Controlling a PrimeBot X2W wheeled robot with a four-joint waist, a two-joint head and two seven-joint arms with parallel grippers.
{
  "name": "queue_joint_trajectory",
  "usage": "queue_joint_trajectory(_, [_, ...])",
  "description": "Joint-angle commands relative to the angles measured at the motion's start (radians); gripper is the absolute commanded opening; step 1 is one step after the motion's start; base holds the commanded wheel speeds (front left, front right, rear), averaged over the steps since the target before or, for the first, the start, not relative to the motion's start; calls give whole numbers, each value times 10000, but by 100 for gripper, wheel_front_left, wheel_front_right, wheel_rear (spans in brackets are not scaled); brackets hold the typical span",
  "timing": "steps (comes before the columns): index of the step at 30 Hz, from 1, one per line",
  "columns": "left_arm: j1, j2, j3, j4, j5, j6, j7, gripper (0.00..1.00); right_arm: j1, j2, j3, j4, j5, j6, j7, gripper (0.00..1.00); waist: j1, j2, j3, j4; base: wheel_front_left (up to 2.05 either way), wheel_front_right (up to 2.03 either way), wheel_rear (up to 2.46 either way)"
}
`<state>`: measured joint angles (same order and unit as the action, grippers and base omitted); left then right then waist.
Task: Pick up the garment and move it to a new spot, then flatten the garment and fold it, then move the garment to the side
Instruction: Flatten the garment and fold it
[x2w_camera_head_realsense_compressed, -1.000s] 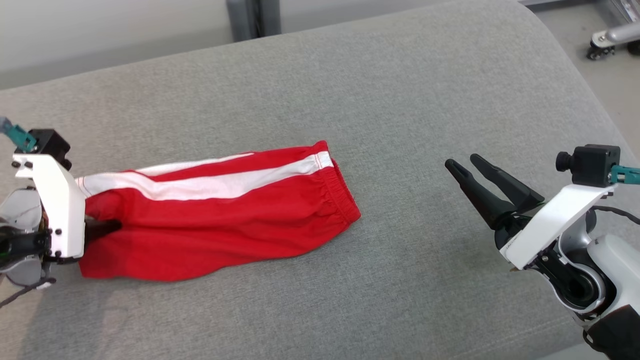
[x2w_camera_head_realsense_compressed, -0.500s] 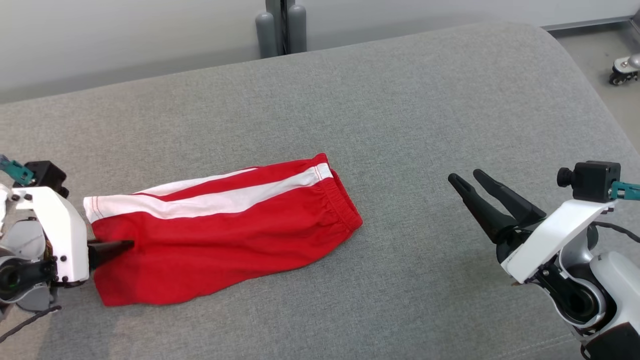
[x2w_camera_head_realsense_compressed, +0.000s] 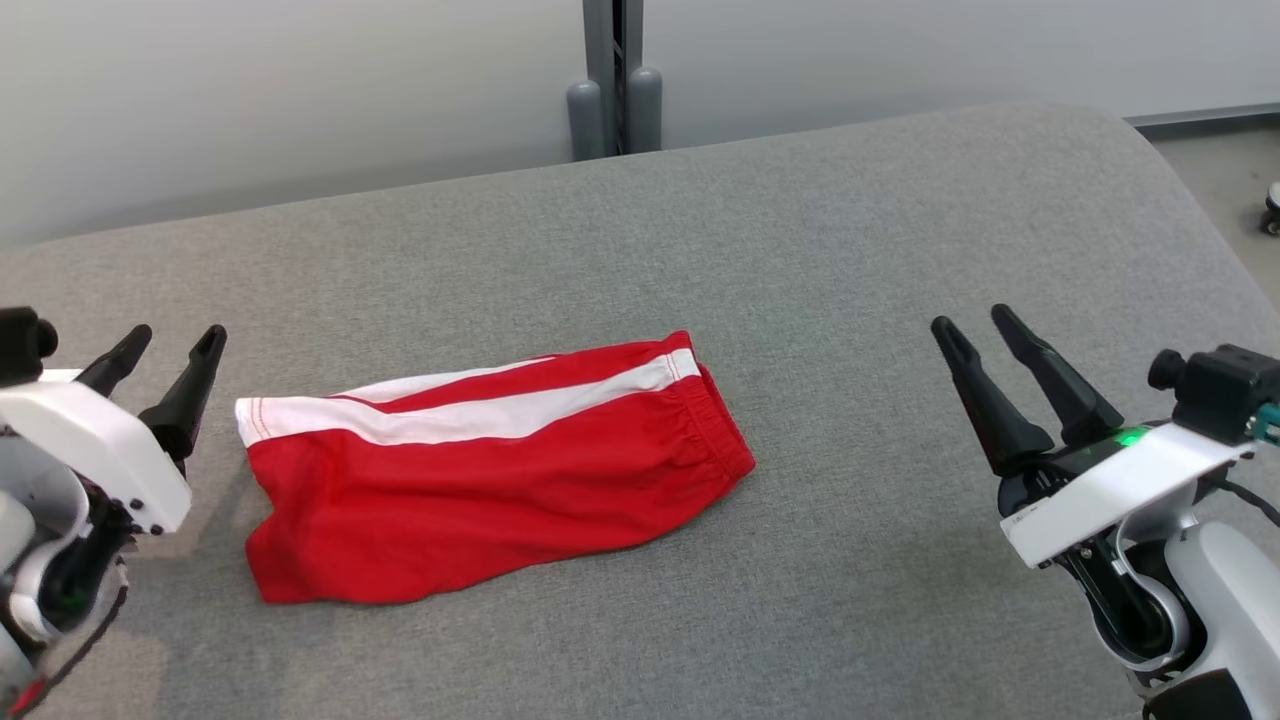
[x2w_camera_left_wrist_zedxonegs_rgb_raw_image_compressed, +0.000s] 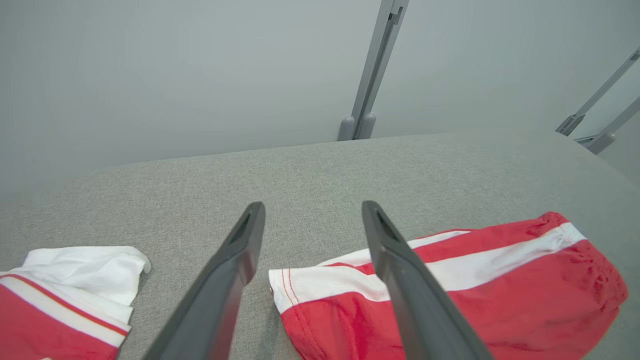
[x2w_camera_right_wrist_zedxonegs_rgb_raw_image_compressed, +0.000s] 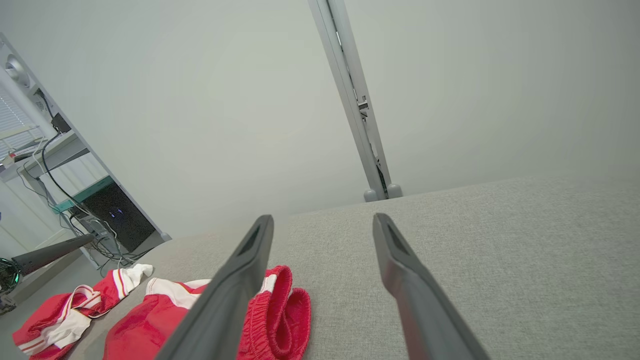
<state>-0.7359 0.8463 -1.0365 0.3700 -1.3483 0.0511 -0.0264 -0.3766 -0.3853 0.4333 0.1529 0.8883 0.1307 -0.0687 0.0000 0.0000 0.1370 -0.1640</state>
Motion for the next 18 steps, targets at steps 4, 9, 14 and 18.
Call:
queue_joint_trajectory(4, [888,-26,462,-712,422,978,-1931,100,355,395,-425,363,-887,2,-1000,100,0,0,-247,267,0,0,0])
queue_joint_trajectory(9, [1955,-314,2143,-1863,1419,1979,-2394,100,629,799,-919,805,-1671,2,-1643,100,0,0,-451,616,0,0,0])
queue_joint_trajectory(14, [4039,-1352,4738,-3206,3666,2726,-2396,100,897,1184,-1357,1128,-2437,2,-1897,100,0,0,-603,922,0,0,0])
queue_joint_trajectory(18, [6036,-2868,6814,-4247,5858,2689,-2397,100,1181,1467,-1703,1174,-2986,2,-1973,100,0,0,-688,1085,0,0,0])
